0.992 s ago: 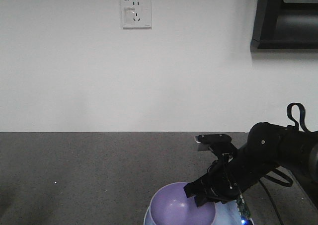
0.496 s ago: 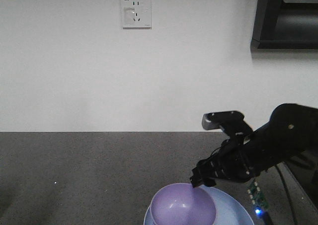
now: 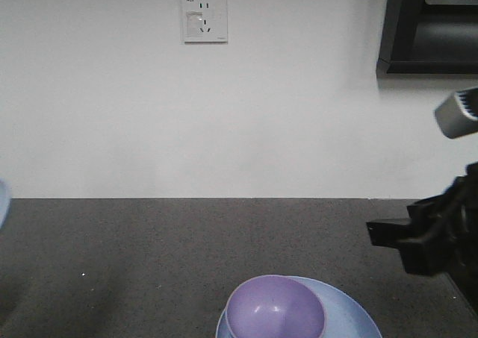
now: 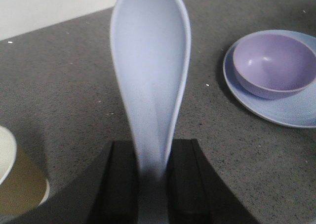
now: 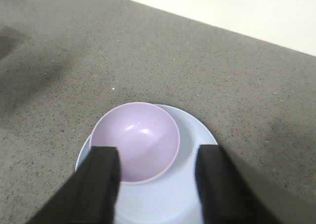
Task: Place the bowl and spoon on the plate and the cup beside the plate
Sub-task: 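Lower the white spoon into the lilac bowl and release with left gripper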
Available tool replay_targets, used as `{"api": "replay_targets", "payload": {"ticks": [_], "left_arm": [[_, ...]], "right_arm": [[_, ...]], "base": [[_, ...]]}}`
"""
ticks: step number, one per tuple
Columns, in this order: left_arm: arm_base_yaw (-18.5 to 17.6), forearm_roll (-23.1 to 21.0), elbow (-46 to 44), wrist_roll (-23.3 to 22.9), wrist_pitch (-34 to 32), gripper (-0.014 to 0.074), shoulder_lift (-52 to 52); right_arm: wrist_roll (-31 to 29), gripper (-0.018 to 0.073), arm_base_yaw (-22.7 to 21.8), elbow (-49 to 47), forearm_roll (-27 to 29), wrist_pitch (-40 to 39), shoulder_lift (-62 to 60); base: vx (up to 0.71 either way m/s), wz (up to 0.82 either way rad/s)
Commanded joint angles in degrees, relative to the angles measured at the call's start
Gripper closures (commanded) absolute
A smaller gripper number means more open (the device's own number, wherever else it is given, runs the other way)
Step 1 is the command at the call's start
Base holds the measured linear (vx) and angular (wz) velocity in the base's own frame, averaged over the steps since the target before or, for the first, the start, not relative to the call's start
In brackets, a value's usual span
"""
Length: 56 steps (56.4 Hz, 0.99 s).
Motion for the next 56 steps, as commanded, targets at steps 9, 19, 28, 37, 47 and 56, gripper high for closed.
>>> {"api": "replay_targets", "payload": {"ticks": [9,19,28,37,47,56], "left_arm": [[-0.18,-15.36,-13.91,10.39,2.33,0.0596,16.46],[-2.75,-21.74,-21.8,12.0,7.72,0.0596,28.05],[-8.46,-21.78,-26.66,10.99,7.99,0.0596,36.12],[-14.13,-21.84,-30.65,9.78,8.04,0.0596,43.08],[-18.25,-21.78,-34.13,7.17,7.26,0.0596,50.08],[-20.03,-21.78,-36.64,2.18,7.11,0.0594,55.08]], "right_arm": [[0.09,0.0541,-0.04,7.22,-1.22,-4.57,-10.64],[2.3,0.0573,-0.04,10.85,-4.94,-4.84,-14.77],[3.41,0.0572,-0.04,12.12,-6.62,-4.45,-16.09],[3.76,0.0571,-0.04,12.13,-7.36,-4.44,-16.18],[3.76,0.0571,-0.04,12.13,-7.63,-4.44,-16.18],[3.76,0.0571,-0.04,12.13,-8.17,-4.44,-16.18]], "base": [[0.0,0.0],[0.0,0.0],[0.0,0.0],[0.0,0.0],[0.0,0.0],[0.0,0.0]]}}
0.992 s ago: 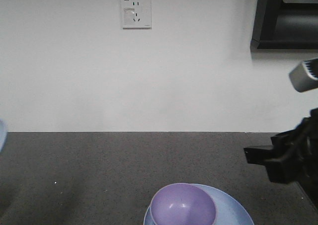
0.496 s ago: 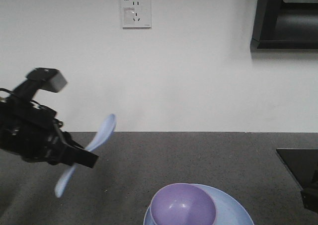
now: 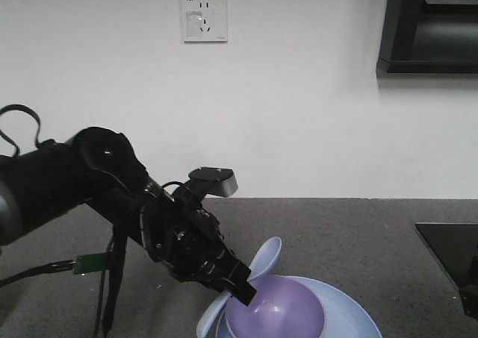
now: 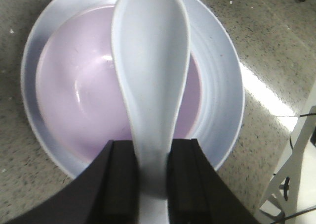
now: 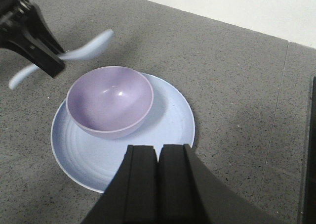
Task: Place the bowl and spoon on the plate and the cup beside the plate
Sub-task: 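Lower the white spoon into the lilac bowl and release with left gripper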
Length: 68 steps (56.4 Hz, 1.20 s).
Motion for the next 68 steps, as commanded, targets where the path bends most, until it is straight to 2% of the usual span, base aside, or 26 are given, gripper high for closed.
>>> {"api": "replay_targets", "payload": {"ticks": [1,8,16,35,41,48,54,59,63,68], "left_arm": [[-0.97,-3.0,-2.84,-2.89,-2.13,0.0593,-0.76],[-1.23,-2.93,-2.84,-3.01,-3.45,0.0577,0.81],[-1.59,-2.88,-2.84,-2.03,-4.86,0.0518,1.36],[-2.12,-2.75,-2.84,-1.91,-6.45,0.0199,1.36],[-2.12,-2.75,-2.84,-0.41,-6.39,0.0108,1.36],[-2.12,-2.8,-2.84,-0.08,-5.29,0.0051,1.36],[-2.06,-2.12,-2.84,0.0,-4.07,0.0048,0.39],[-2.06,1.18,-3.9,0.0,-2.08,0.0048,-1.01],[-2.06,5.94,-5.87,-1.16,0.91,0.0048,-2.68],[-2.06,15.73,-9.21,-5.01,5.53,0.0048,-5.4]], "right_arm": [[-0.14,0.0571,-0.04,-1.46,-0.48,-4.22,-0.27],[-0.14,0.0571,-0.04,-1.46,-0.96,-4.22,-0.27],[-0.14,0.0571,-0.04,-1.46,-1.34,-4.18,-0.27],[-0.14,0.0571,-0.04,-1.46,-1.42,-4.17,-0.27],[-0.14,0.0571,-0.04,-1.46,-1.41,-4.06,-0.27],[-0.14,0.0571,-0.04,-1.46,-1.41,-4.0,-0.27],[-0.14,0.0571,-0.04,-1.46,-1.41,-4.0,-0.27],[-0.14,0.0571,-0.04,-1.46,-1.41,-4.0,-0.27],[-0.14,0.0571,-0.04,-1.46,-1.41,-4.0,-0.27],[-0.14,0.0571,-0.04,-1.46,-1.41,-4.0,-0.27]], "base": [[0.0,0.0],[0.0,0.0],[0.0,0.0],[0.0,0.0],[0.0,0.0],[0.0,0.0],[0.0,0.0],[0.0,0.0],[0.0,0.0],[0.0,0.0]]}}
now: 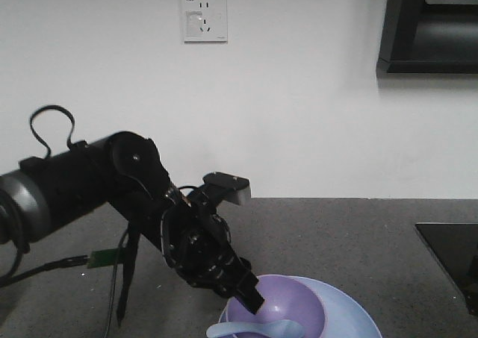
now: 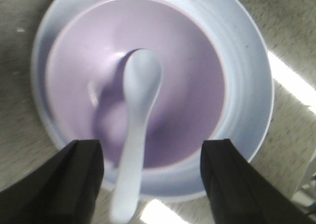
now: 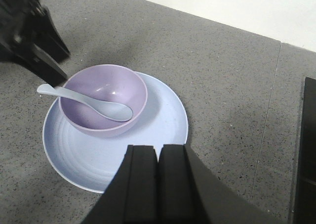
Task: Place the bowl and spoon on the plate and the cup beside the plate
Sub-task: 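Lower the white spoon into the lilac bowl and release with left gripper, then move the left gripper to the brown paper cup and grasp it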
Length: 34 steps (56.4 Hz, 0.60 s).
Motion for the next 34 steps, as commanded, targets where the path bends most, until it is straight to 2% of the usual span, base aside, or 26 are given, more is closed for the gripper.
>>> {"api": "replay_targets", "payload": {"ticks": [1,8,12,16,24,34], "left_arm": [[-0.3,7.07,-4.95,-4.08,2.9,0.0048,-6.22],[-0.3,22.92,-5.64,-14.11,2.82,0.0048,-11.36],[-0.25,31.07,-5.64,-17.14,2.82,0.0048,-14.06],[0.51,36.02,-5.46,-18.85,2.82,0.0048,-16.64],[5.11,36.62,-4.56,-18.9,2.82,0.0048,-20.61],[14.36,36.92,4.03,-18.17,2.82,0.0048,-25.49]], "right_arm": [[-0.14,0.0571,-0.04,-1.46,-0.17,-4.05,-0.27],[-0.14,0.0571,-0.04,-1.46,-0.17,-4.13,-0.27],[-0.14,0.0571,-0.04,-1.46,-0.17,-4.31,-0.22],[-0.14,0.0571,-0.04,-1.46,-0.17,-4.52,-0.22],[-0.14,0.0571,-0.04,-1.46,-0.23,-4.76,-0.22],[-0.14,0.0571,-0.04,-0.97,-0.16,-5.45,-0.22]], "base": [[0.0,0.0],[0.0,0.0],[0.0,0.0],[0.0,0.0],[0.0,0.0],[0.0,0.0]]}}
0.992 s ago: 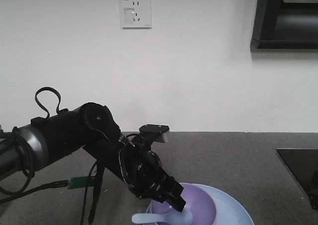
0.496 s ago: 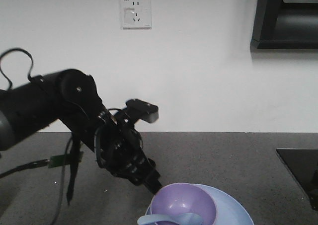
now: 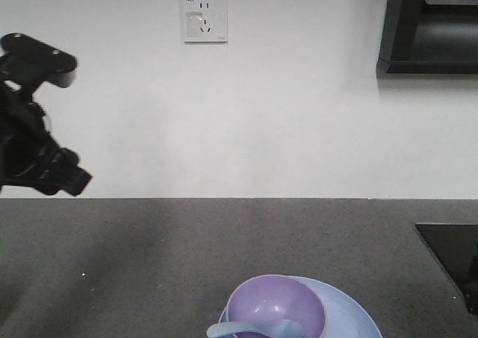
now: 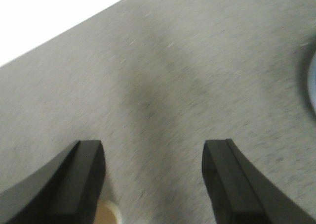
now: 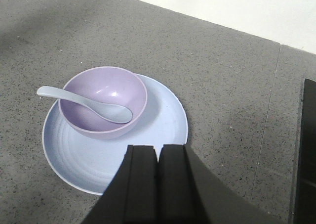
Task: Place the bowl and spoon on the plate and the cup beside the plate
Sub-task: 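Move the left gripper to the brown paper cup and grasp it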
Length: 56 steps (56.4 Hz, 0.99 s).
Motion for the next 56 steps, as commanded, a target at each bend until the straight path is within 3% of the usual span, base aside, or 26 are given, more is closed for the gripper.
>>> {"api": "replay_targets", "payload": {"ticks": [1,8,15,26,44,50,56], "left_arm": [[4.48,1.25,3.6,-0.23,-0.5,0.0048,-3.89],[10.22,3.07,10.38,-0.37,-0.55,0.0048,-4.56],[13.29,3.42,15.56,-0.37,-1.69,0.0048,-3.99],[15.44,3.45,20.68,-0.19,-4.42,0.0058,-2.4],[16.86,3.45,21.49,-0.36,-6.66,0.0065,2.55],[16.86,3.42,21.49,-0.43,-6.88,0.0121,3.76],[16.86,3.25,21.49,-0.36,-7.34,0.0301,3.94]], "right_arm": [[-0.14,0.0571,-0.04,-1.41,-0.16,-4.77,-0.22],[-0.14,0.0571,-0.04,-1.41,-0.16,-4.82,-0.22],[-0.14,0.0571,-0.04,-1.41,-0.16,-4.82,-0.22],[-0.14,0.0571,-0.04,-1.41,-0.16,-4.82,-0.22],[-0.14,0.0571,-0.04,-1.41,-0.11,-4.66,-0.22],[-0.14,0.0571,-0.04,-1.41,-0.11,-4.47,-0.22],[-0.14,0.0571,-0.04,-1.41,-0.11,-4.34,-0.28]], "base": [[0.0,0.0],[0.0,0.0],[0.0,0.0],[0.0,0.0],[0.0,0.0],[0.0,0.0],[0.0,0.0]]}}
